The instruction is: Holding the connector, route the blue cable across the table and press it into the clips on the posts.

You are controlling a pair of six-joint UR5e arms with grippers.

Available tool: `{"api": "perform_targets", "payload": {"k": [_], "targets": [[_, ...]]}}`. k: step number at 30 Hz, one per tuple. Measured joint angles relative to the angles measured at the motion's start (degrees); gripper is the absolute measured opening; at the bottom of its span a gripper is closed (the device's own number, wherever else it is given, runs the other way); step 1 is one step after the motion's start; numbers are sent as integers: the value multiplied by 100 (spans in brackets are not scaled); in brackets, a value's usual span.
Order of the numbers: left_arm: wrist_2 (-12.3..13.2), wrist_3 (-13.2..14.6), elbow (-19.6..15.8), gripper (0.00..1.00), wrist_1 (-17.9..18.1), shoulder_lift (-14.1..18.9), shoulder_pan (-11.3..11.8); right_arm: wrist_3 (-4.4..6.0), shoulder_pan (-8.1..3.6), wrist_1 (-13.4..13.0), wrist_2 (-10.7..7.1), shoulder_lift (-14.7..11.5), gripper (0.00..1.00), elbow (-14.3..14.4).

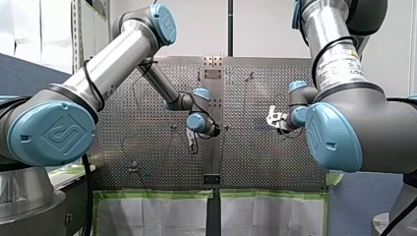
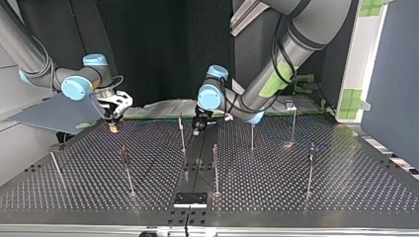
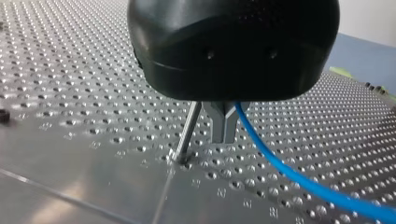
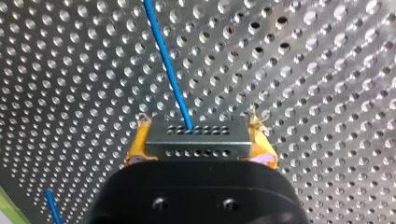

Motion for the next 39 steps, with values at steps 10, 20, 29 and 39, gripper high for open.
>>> {"api": "perform_targets", "payload": {"k": [10, 20, 29, 39], "targets": [[-62, 21, 3, 0, -102, 3, 30, 5, -164, 9, -82, 11, 0, -32], [-432, 210, 3, 100, -418, 19, -50, -60, -176, 51, -155, 8, 0, -35], [-730, 307, -105, 100, -832, 175, -193, -223, -127, 171, -158, 0, 0, -52], [-758, 322, -549, 100, -866, 627, -391, -444, -90, 492, -152, -18, 0, -199]]}}
